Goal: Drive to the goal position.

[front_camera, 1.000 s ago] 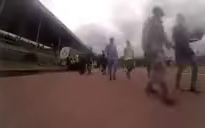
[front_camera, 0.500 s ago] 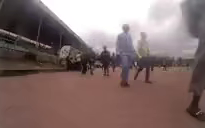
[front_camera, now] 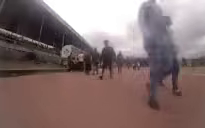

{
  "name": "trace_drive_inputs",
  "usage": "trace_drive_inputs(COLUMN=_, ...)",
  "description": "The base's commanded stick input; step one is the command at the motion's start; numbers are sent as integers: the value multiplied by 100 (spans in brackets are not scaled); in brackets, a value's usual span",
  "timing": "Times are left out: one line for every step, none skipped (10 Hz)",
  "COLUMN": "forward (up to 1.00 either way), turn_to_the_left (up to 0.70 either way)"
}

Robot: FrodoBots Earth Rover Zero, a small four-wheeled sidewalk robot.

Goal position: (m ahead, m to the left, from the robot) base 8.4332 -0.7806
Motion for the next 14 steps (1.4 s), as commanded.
trace_drive_inputs(forward=12, turn_to_the_left=0)
trace_drive_inputs(forward=0, turn_to_the_left=0)
trace_drive_inputs(forward=0, turn_to_the_left=0)
trace_drive_inputs(forward=0, turn_to_the_left=0)
trace_drive_inputs(forward=0, turn_to_the_left=0)
trace_drive_inputs(forward=0, turn_to_the_left=0)
trace_drive_inputs(forward=0, turn_to_the_left=0)
trace_drive_inputs(forward=0, turn_to_the_left=-25)
trace_drive_inputs(forward=0, turn_to_the_left=-45)
trace_drive_inputs(forward=0, turn_to_the_left=-45)
trace_drive_inputs(forward=0, turn_to_the_left=0)
trace_drive_inputs(forward=0, turn_to_the_left=0)
trace_drive_inputs(forward=0, turn_to_the_left=0)
trace_drive_inputs(forward=0, turn_to_the_left=0)
